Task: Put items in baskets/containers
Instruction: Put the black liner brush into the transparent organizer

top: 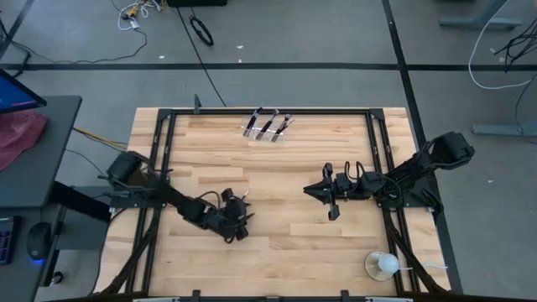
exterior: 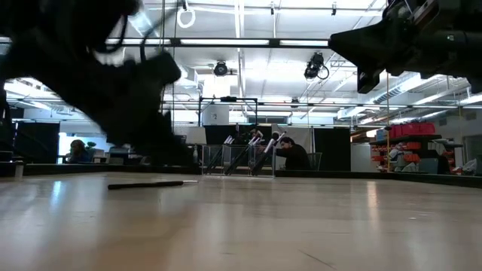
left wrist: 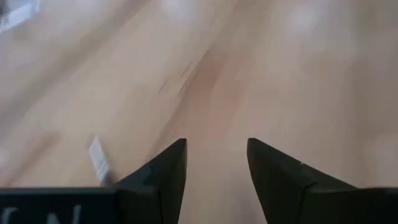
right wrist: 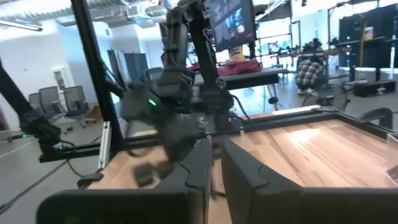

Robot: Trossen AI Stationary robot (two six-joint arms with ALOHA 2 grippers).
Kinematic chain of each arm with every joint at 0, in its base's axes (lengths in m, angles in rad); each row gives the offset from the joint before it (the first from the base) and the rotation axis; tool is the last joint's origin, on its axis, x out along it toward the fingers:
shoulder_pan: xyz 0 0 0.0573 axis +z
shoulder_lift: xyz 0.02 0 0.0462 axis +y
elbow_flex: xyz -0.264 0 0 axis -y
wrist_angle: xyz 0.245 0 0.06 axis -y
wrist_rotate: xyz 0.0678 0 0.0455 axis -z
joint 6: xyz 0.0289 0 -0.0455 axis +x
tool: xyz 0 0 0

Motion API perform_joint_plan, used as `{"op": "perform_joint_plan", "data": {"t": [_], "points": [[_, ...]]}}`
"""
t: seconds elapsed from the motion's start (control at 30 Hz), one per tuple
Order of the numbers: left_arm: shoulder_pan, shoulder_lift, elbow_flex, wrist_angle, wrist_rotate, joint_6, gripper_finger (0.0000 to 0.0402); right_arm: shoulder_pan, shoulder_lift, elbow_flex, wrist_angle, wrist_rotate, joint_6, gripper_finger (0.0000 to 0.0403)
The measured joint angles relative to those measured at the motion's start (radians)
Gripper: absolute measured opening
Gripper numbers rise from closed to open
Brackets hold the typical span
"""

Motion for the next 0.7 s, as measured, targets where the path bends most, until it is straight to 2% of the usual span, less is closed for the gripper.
{"op": "perform_joint_plan", "data": {"t": [0.17, 0.27, 0.37, 0.47, 0.7], "points": [[-0.044, -0.076, 0.005, -0.053, -0.089, 0.015, 0.0177, -0.001, 0.000, 0.000, -0.004, 0.019, 0.000, 0.0041], [-0.053, -0.107, 0.007, -0.167, -0.152, -0.064, 0.0177, -0.001, 0.000, 0.000, -0.004, 0.019, 0.001, 0.0041], [-0.044, -0.106, 0.004, -0.292, -0.188, -0.212, 0.0177, -0.001, 0.000, 0.000, -0.007, 0.019, 0.001, 0.0041], [-0.026, -0.090, 0.004, -0.341, -0.166, -0.336, 0.0177, -0.001, 0.000, 0.000, -0.007, 0.019, 0.001, 0.0041], [-0.014, -0.035, 0.002, -0.288, -0.069, -0.343, 0.0177, -0.001, 0.000, 0.000, -0.015, 0.018, 0.003, 0.0041]]}}
